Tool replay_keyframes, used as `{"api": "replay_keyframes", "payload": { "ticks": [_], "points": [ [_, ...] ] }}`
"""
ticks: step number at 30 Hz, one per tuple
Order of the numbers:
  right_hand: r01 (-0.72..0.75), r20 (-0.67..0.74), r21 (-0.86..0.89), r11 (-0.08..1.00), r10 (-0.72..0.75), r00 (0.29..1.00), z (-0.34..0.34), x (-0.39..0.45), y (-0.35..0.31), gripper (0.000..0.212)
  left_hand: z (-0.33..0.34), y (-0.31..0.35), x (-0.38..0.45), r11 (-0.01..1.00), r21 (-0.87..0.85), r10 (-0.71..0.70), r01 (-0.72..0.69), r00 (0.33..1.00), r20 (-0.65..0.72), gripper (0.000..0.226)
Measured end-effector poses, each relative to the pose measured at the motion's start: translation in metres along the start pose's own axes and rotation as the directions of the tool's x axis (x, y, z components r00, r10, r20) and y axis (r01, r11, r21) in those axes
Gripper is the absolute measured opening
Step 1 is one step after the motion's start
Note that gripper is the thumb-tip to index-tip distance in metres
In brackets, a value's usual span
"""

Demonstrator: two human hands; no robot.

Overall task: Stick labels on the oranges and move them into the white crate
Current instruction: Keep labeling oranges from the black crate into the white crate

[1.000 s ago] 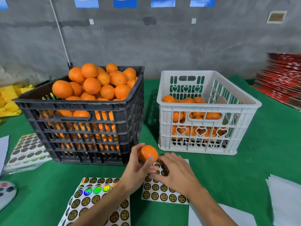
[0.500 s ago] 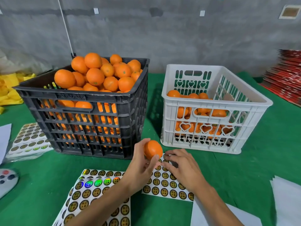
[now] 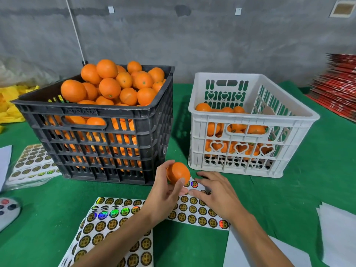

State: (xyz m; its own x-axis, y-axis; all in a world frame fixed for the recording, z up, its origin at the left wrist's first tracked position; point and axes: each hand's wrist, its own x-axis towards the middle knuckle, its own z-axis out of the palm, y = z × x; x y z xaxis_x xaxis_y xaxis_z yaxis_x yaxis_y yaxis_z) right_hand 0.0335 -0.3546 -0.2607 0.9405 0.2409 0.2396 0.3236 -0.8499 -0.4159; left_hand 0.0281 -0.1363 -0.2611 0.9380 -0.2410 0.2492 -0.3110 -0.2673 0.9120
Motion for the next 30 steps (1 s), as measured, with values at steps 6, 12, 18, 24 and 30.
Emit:
{"api": "replay_keyframes", "payload": {
  "ticks": [6, 12, 18, 24, 30],
  "points": [
    [0.097, -0.124, -0.146, 0.985, -0.115, 0.986, 0.003, -0.001, -0.009, 0.038, 0.000, 0.001, -0.001, 0.999, 0.049, 0.022, -0.022, 1.000, 0.001, 0.053],
    [0.149, -0.193, -0.312, 0.938, -0.216, 0.957, 0.000, -0.003, -0.015, 0.032, -0.001, -0.001, 0.002, 0.999, -0.022, -0.046, 0.045, 0.998, -0.039, 0.060],
    [0.155, -0.222, -0.353, 0.923, -0.244, 0.944, -0.001, -0.003, -0.019, 0.028, -0.002, -0.001, 0.002, 0.999, -0.021, -0.043, 0.042, 0.998, -0.039, 0.060],
    [0.198, -0.233, -0.352, 0.915, -0.290, 0.928, -0.003, -0.003, -0.018, 0.024, -0.001, 0.001, 0.001, 0.998, 0.052, -0.018, 0.020, 0.999, -0.045, 0.047],
    [0.269, -0.208, -0.359, 0.894, -0.358, 0.910, -0.002, -0.005, -0.020, 0.027, -0.002, 0.001, 0.001, 0.999, 0.026, -0.023, 0.024, 0.999, -0.044, 0.048]
  ]
}}
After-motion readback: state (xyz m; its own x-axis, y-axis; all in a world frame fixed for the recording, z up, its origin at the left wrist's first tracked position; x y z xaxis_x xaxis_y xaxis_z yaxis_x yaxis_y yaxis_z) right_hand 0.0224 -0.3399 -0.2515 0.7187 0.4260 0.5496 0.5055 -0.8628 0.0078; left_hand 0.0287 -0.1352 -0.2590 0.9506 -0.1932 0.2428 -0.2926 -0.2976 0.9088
